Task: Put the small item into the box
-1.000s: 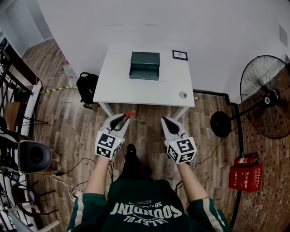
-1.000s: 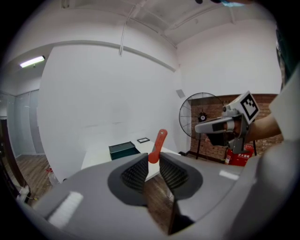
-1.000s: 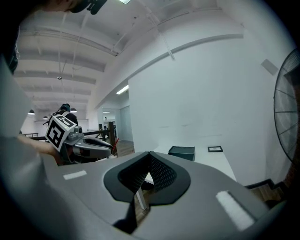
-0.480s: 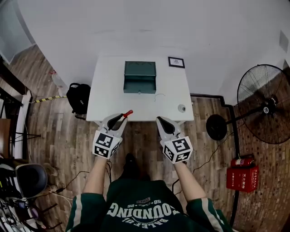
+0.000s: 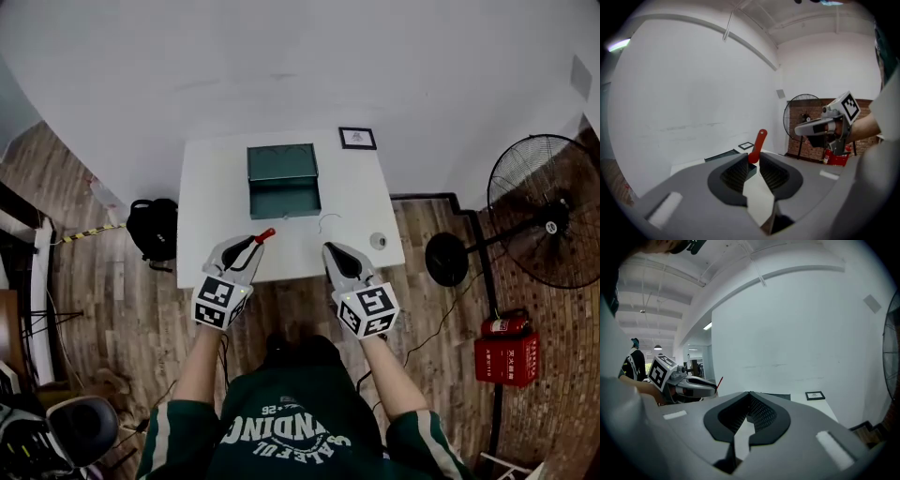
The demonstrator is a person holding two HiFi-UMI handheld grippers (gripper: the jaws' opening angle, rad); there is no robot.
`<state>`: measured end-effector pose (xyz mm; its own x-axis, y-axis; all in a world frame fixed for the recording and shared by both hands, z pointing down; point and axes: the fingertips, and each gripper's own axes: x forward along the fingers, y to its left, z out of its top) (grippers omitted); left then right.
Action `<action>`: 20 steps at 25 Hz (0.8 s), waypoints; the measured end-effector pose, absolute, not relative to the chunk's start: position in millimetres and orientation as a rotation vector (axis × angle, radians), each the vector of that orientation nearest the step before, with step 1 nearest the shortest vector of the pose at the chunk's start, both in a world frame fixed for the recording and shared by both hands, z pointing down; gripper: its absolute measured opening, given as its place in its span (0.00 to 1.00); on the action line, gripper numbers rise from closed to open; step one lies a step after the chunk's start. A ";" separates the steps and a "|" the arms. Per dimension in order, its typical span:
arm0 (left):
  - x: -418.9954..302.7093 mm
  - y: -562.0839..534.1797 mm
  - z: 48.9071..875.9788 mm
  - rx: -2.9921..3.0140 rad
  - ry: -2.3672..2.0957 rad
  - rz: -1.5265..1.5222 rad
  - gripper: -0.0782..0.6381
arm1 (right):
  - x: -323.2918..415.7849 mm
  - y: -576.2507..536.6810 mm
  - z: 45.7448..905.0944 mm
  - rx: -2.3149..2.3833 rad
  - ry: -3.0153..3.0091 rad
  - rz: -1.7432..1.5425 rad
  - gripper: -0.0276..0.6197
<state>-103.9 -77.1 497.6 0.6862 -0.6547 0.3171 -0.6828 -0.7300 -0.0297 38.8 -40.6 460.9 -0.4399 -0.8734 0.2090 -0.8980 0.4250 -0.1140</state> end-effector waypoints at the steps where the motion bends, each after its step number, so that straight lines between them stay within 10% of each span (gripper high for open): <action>1: -103.4 -83.9 498.8 2.801 -1.107 0.475 0.28 | 39.4 -47.4 461.8 1.597 -2.548 0.319 0.05; 20: -64.1 -260.1 513.9 2.718 -1.178 0.504 0.28 | 68.8 -240.0 468.1 1.474 -2.606 0.334 0.05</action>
